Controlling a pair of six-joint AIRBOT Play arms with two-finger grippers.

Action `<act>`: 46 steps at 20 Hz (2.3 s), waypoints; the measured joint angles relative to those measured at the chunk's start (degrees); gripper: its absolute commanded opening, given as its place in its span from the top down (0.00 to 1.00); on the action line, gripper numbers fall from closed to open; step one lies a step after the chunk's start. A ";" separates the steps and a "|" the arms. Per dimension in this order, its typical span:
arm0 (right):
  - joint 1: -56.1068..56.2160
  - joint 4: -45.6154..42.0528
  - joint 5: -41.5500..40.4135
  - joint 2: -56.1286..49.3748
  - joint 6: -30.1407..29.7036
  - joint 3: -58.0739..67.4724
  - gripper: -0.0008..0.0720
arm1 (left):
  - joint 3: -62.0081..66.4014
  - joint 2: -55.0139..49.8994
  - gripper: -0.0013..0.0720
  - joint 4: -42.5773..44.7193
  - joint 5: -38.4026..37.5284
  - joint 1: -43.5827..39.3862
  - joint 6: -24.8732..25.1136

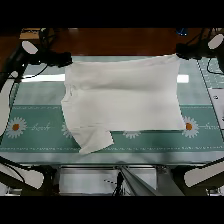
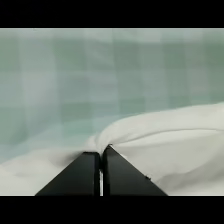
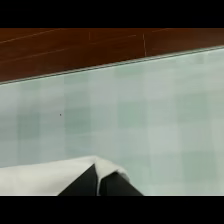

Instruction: Fold the shirts.

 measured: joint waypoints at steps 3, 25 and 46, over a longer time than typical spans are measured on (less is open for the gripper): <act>-0.17 -1.88 4.09 -0.24 1.22 0.00 0.94 | 0.00 -0.26 0.95 1.11 -1.95 0.00 -1.03; -1.20 -3.96 35.41 5.05 -2.80 0.96 0.48 | -0.72 7.06 0.41 10.19 -33.44 0.09 -2.91; -23.98 4.26 46.12 28.15 -9.53 -25.18 0.39 | -62.62 36.68 0.15 -2.91 -29.35 7.26 0.37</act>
